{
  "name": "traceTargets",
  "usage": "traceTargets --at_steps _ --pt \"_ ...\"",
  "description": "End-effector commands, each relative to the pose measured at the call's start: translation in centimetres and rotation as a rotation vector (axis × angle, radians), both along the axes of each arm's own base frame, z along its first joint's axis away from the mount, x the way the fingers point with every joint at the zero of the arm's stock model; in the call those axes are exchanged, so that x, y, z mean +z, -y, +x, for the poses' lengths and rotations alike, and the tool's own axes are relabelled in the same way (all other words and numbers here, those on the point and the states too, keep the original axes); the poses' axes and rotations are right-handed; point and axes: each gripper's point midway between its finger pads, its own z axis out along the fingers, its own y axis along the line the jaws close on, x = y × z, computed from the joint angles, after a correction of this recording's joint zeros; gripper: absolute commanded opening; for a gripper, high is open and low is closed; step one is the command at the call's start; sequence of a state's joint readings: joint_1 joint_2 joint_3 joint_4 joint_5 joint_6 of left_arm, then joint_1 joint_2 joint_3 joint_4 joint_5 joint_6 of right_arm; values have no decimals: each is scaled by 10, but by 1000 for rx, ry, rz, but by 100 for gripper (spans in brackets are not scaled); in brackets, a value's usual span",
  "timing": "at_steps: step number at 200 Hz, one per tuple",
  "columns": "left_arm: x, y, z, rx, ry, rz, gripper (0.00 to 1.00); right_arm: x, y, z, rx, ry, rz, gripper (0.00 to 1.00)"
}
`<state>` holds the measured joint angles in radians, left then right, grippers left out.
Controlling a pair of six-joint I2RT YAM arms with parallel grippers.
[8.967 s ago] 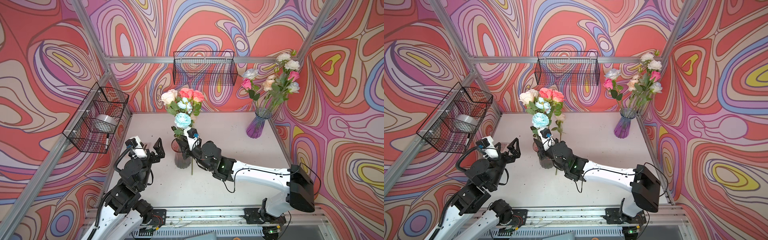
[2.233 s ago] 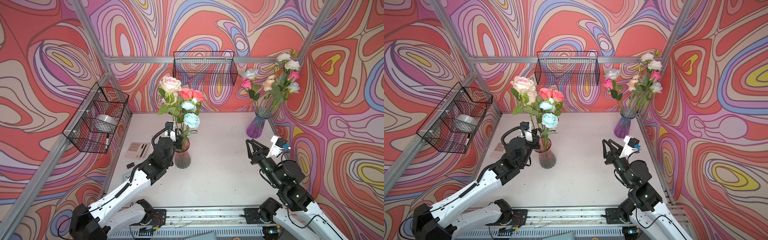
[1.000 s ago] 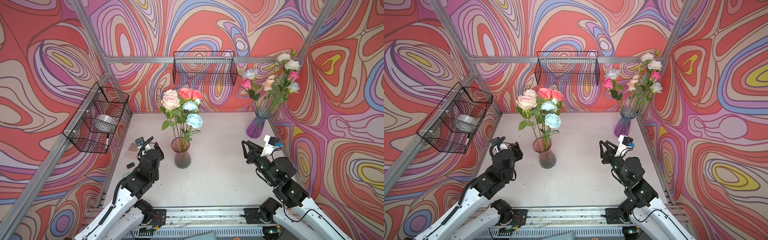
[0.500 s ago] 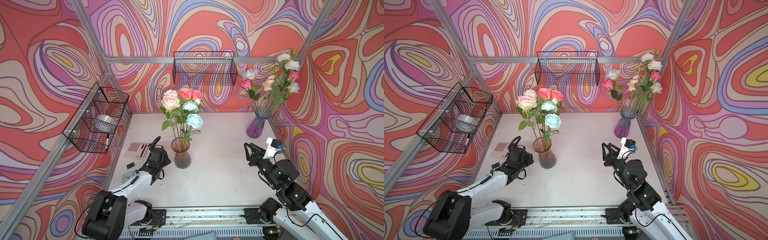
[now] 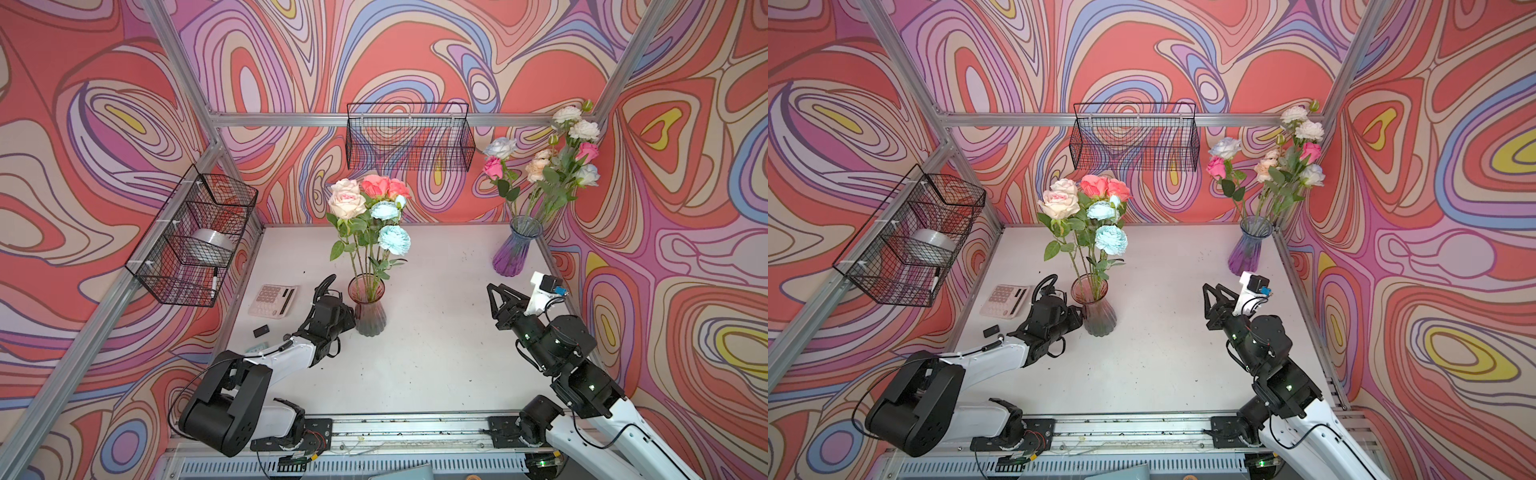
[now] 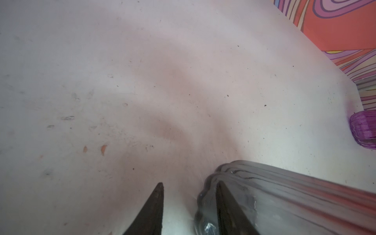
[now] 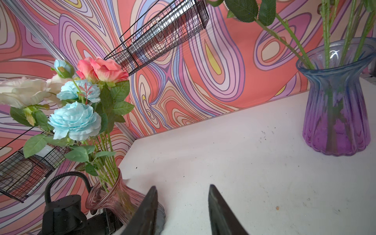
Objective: Arrange the flowers into the vase
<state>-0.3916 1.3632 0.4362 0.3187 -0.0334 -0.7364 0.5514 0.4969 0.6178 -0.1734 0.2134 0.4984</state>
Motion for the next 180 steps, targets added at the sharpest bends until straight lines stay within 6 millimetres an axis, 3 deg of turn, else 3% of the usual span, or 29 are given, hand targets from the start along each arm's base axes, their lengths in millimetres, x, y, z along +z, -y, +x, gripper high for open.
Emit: traceTargets --at_steps 1,29,60,93,113,131,145,147,149,152,157,161,180 --pt "9 22 9 -58 43 -37 42 9 3 -2 -10 16 -7 42" --pt "11 39 13 -99 56 -39 43 8 3 -1 -12 11 -18 42" --pt "14 44 14 -135 64 -34 45 10 7 -3 -27 15 -35 42" --pt "19 24 4 -96 61 47 47 8 13 -2 -58 10 -75 42" --pt "44 -4 -10 -18 108 113 54 7 18 -2 -81 -4 -95 49" --pt "78 -31 -26 61 158 168 61 11 19 -3 -84 14 -113 56" --pt "106 -51 -41 118 206 196 79 13 22 -2 -104 21 -111 72" --pt "109 -54 -43 126 212 200 83 13 23 -1 -108 18 -111 75" --pt "113 -57 -45 138 218 203 95 13 23 -1 -113 18 -111 77" --pt "117 -62 -49 153 226 210 99 12 25 0 -123 14 -115 82" --pt "122 -70 -54 179 238 223 100 11 26 2 -134 10 -123 92" --pt "140 -75 -57 201 267 219 100 10 27 4 -144 3 -133 98" --pt "168 -105 -75 323 316 259 100 -7 34 17 -230 -74 -98 98"
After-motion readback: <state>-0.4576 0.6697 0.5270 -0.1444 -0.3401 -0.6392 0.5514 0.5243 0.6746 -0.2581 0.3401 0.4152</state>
